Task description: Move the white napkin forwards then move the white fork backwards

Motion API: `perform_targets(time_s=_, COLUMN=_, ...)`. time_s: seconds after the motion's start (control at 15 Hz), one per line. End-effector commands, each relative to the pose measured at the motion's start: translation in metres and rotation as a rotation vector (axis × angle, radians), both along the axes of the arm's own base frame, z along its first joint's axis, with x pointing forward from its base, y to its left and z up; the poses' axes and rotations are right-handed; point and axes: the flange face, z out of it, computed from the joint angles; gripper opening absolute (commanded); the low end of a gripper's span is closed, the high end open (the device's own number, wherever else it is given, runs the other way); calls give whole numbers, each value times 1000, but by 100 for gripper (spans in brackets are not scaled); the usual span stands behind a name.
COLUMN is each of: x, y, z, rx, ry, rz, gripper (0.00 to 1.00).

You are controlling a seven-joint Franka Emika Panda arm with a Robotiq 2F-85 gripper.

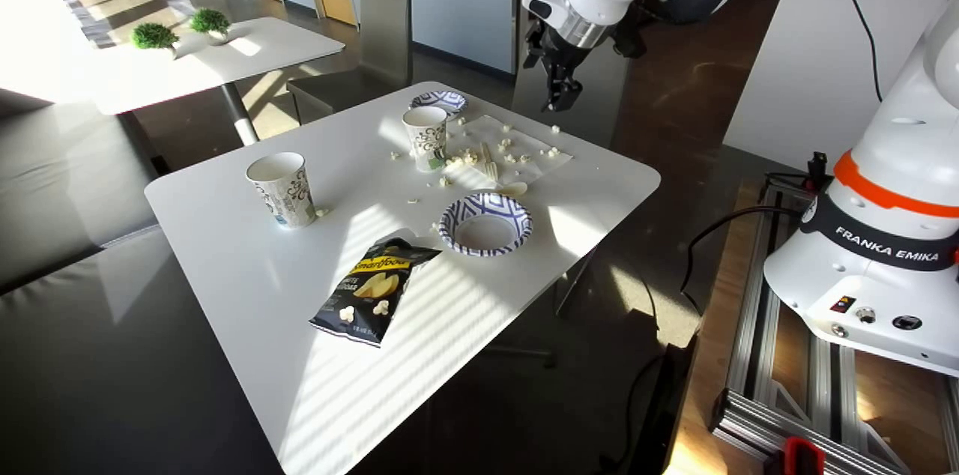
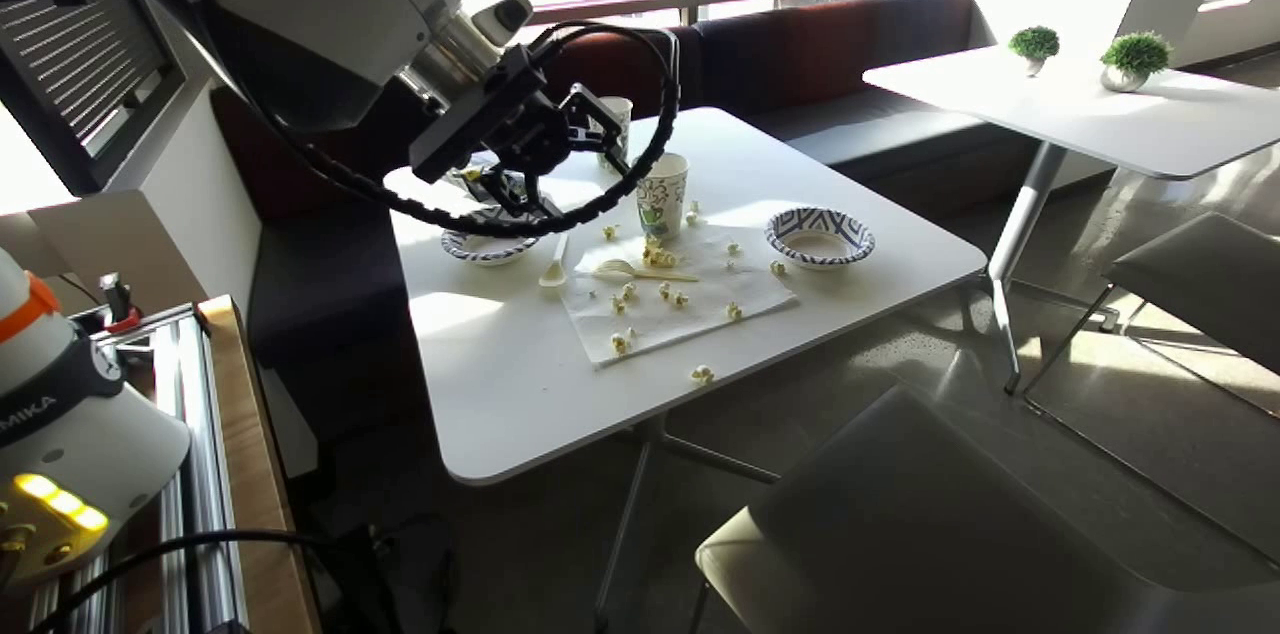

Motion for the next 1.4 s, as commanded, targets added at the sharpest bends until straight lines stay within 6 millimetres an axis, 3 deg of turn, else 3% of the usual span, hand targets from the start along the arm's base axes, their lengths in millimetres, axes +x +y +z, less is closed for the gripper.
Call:
perform_targets(time_s=0.0, x=6, y=0, z=-32, rx=21, ry=0, rz=15, gripper=100)
perform_targets(time_s=0.33, x=11, y=5, z=-80, rx=48, ry=-5, rz=56, gripper=100)
perform_targets(time_s=0.4, x=2, y=1, z=-58, rx=32, ry=-3, rz=39, gripper=100)
perform_targets(time_s=0.53, x=6, y=5, z=-73, rx=48, ry=3, rz=50, gripper=100)
perform_targets(time_s=0.73, x=11, y=6, z=-78, rx=50, ry=6, rz=55, gripper=100)
perform_targets(time_s=1.33, x=-4, y=17, z=-99, rx=137, ry=115, rz=71, gripper=100)
